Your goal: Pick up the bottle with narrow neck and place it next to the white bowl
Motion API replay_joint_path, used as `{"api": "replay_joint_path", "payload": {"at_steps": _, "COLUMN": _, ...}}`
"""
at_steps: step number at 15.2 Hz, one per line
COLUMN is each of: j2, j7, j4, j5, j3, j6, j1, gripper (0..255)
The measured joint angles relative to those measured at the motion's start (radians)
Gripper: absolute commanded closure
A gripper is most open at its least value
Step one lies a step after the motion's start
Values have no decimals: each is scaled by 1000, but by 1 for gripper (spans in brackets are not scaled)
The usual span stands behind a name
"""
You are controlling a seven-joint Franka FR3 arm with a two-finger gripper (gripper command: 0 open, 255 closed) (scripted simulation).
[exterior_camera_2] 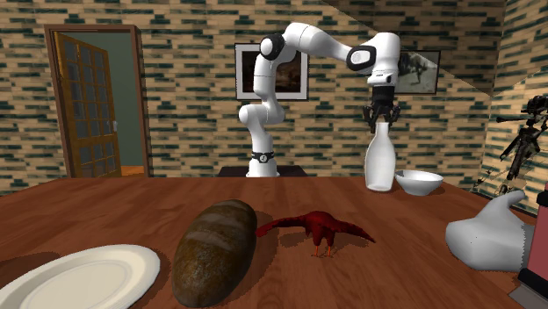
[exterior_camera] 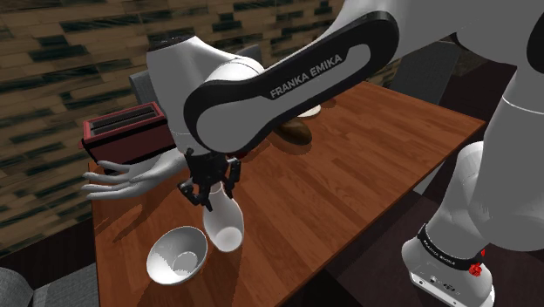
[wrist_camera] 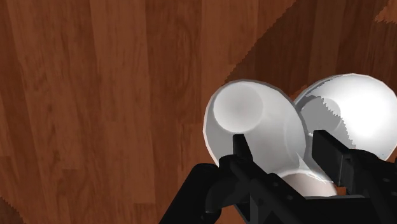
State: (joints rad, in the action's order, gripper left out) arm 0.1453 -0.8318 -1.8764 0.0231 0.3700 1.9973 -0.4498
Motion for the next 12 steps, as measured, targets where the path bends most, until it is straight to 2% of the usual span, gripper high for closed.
{"api": "replay_joint_path", "payload": {"at_steps": 4, "j2": 1, "j7": 0, "j4": -1, "j5": 0, "j3": 0, "j6": 2, "j1": 0, "gripper": 255}}
{"api": "replay_joint_path", "payload": {"at_steps": 5, "j2": 1, "j7": 0, "j4": -1, "j5": 0, "j3": 0, "j6": 2, "j1": 0, "gripper": 0}}
{"api": "replay_joint_path", "payload": {"at_steps": 12, "j2": -3, "j7": -1, "j4": 11, "j5": -1, "j3": 1, "j6": -12, "j1": -1, "gripper": 0}}
